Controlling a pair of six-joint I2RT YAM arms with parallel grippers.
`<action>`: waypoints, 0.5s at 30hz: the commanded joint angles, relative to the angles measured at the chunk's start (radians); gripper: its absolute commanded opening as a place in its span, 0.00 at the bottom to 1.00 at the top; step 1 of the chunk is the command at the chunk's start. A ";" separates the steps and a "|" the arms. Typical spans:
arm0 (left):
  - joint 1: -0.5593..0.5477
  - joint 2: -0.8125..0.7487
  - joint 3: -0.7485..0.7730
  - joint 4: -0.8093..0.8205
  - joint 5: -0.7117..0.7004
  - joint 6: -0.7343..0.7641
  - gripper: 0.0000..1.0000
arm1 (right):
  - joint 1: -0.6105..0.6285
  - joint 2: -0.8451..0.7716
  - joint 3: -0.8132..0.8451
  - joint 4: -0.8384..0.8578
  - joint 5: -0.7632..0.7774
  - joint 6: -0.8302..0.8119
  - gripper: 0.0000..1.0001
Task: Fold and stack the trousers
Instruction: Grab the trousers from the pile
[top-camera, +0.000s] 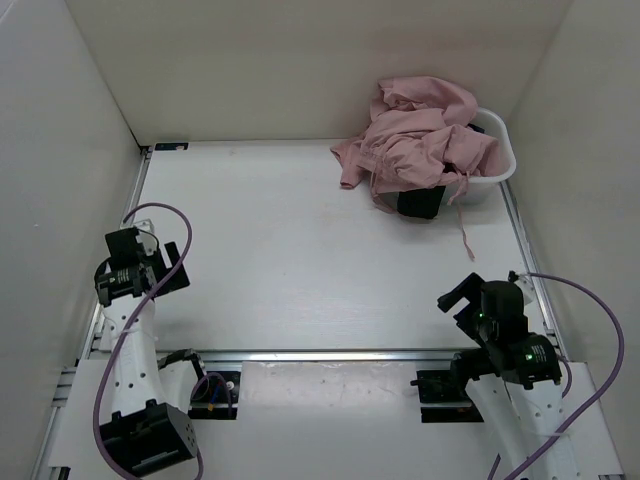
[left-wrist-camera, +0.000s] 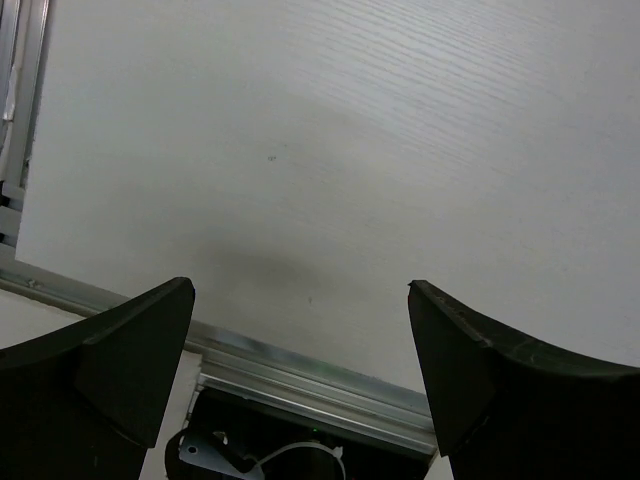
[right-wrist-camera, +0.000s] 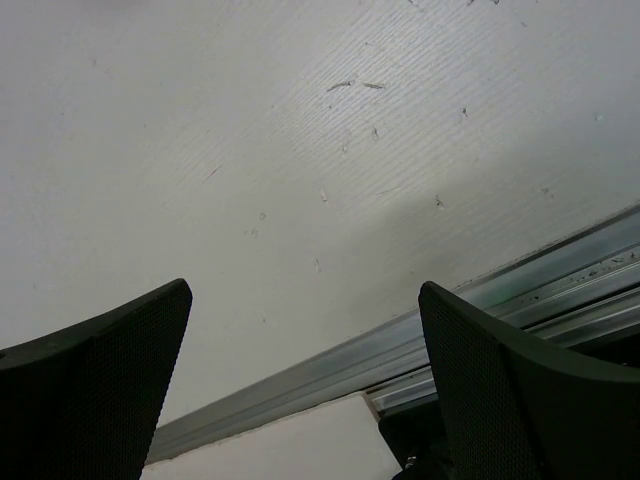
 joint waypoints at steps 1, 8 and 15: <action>-0.004 -0.024 0.001 -0.003 0.012 0.000 1.00 | 0.005 -0.012 -0.001 -0.105 0.023 0.011 0.99; -0.004 -0.001 0.023 -0.003 0.048 0.000 1.00 | 0.005 0.336 0.290 0.099 -0.042 -0.253 0.99; -0.004 0.069 0.061 0.026 0.107 0.000 1.00 | 0.014 1.012 0.920 0.230 0.113 -0.518 0.99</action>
